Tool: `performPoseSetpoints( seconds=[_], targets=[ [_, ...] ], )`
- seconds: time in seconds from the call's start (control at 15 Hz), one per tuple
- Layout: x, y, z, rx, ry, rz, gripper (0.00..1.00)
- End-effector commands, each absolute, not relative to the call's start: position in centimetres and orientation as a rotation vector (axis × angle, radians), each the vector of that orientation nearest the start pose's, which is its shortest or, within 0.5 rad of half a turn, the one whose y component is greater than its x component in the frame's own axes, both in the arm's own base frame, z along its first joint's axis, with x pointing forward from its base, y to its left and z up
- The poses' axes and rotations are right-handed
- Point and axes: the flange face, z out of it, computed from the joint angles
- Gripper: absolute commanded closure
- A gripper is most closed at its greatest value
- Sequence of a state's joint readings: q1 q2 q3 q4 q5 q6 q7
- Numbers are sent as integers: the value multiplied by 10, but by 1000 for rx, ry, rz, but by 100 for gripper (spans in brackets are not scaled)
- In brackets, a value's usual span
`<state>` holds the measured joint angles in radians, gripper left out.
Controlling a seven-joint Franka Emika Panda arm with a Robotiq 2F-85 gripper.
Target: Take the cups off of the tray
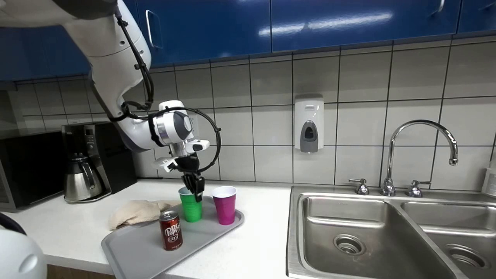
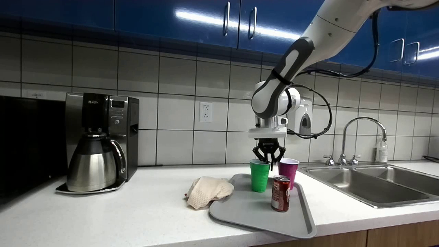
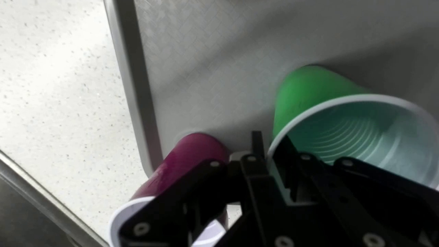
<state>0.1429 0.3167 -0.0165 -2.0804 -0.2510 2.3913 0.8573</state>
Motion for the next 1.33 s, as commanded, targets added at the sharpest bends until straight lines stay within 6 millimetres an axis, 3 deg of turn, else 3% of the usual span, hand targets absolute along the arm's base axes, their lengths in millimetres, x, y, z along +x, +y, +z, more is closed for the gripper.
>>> performPoseSetpoints(
  seconds=[0.0, 0.8, 1.27],
  targets=[
    [577, 74, 280, -3149, 918, -155, 100],
    [563, 77, 326, -3094, 889, -272, 98],
    [535, 71, 352, -3072, 872, -337, 98]
  ],
)
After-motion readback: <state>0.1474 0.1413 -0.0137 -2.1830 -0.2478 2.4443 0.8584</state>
